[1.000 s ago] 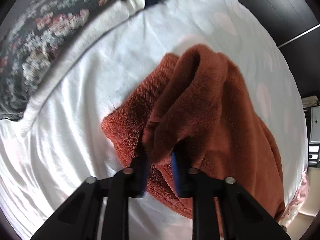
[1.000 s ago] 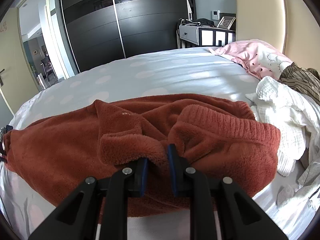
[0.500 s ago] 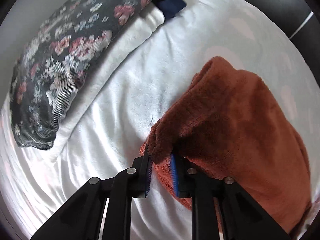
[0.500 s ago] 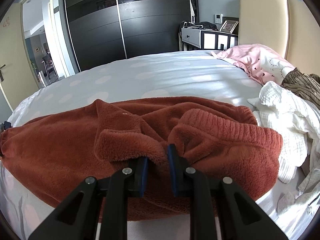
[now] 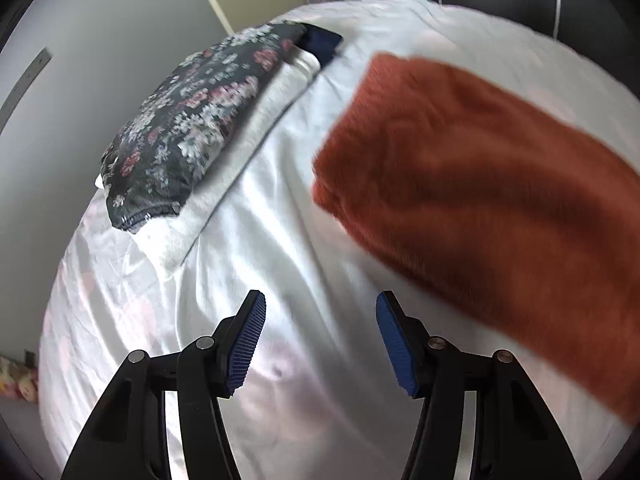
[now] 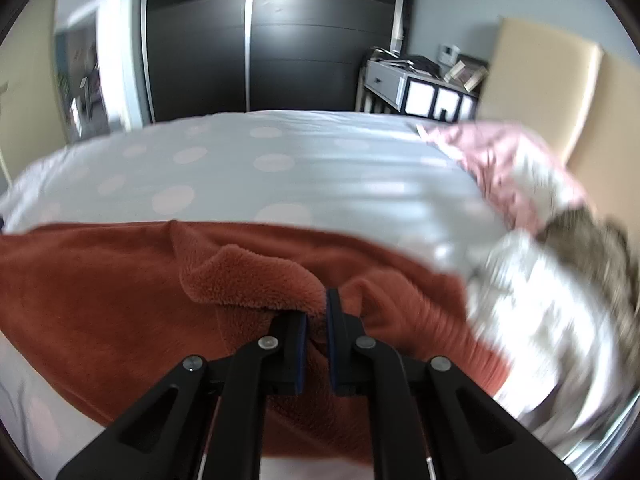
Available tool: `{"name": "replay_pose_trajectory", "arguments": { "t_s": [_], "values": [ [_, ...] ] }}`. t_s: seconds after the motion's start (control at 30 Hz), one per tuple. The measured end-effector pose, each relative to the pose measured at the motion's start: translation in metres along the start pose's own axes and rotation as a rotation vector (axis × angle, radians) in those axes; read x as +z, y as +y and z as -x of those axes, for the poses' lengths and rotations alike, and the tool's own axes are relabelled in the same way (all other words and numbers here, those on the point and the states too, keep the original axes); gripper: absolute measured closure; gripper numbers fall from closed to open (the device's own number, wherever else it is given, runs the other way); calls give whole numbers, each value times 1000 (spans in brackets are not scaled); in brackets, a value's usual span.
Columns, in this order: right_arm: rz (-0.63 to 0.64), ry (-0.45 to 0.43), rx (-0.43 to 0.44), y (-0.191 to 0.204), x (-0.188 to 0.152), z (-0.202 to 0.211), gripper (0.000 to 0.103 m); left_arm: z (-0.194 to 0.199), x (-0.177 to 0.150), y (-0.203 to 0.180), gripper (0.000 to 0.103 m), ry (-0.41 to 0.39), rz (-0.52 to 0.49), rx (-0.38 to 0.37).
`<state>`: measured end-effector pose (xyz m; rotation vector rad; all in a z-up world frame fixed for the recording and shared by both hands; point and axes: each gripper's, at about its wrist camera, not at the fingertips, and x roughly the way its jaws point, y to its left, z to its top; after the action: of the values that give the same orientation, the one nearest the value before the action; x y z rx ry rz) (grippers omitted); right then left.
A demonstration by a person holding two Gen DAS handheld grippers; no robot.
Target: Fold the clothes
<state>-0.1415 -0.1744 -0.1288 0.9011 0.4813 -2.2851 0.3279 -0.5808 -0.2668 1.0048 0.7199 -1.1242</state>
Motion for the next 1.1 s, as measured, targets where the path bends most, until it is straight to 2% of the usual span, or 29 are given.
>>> {"name": "replay_pose_trajectory", "arguments": {
  "t_s": [0.17,0.33,0.5,0.6,0.7,0.8,0.83,0.87,0.93,0.97,1.03,1.1],
  "values": [
    [177,81,-119,-10,55,-35,95,3,-1,2,44,-11,0,-1],
    [174,193,-181,-30,81,-102,95,-11,6,10,44,51,46,-21],
    [145,325,-143,-42,71,-159,95,-16,13,8,41,54,55,-2],
    [145,430,-90,-47,58,-184,90,-17,16,5,40,50,50,19],
    [123,467,-42,-56,66,-184,88,-16,17,2,40,49,43,35],
    [41,478,24,-75,87,-167,76,-14,18,2,40,49,38,35],
    [11,474,52,-83,95,-158,64,-13,18,3,40,51,42,28],
    [-19,479,81,-91,102,-149,45,-13,18,6,40,57,50,18],
    [-57,488,113,-104,109,-132,30,-12,19,11,40,76,74,-9],
    [-69,489,117,-110,112,-122,30,-11,18,15,40,87,90,-25],
    [-93,447,72,-125,115,-101,30,-10,17,20,40,106,115,-51],
    [-133,438,95,-138,111,-87,30,-8,17,24,40,120,129,-64]
  ]
}}
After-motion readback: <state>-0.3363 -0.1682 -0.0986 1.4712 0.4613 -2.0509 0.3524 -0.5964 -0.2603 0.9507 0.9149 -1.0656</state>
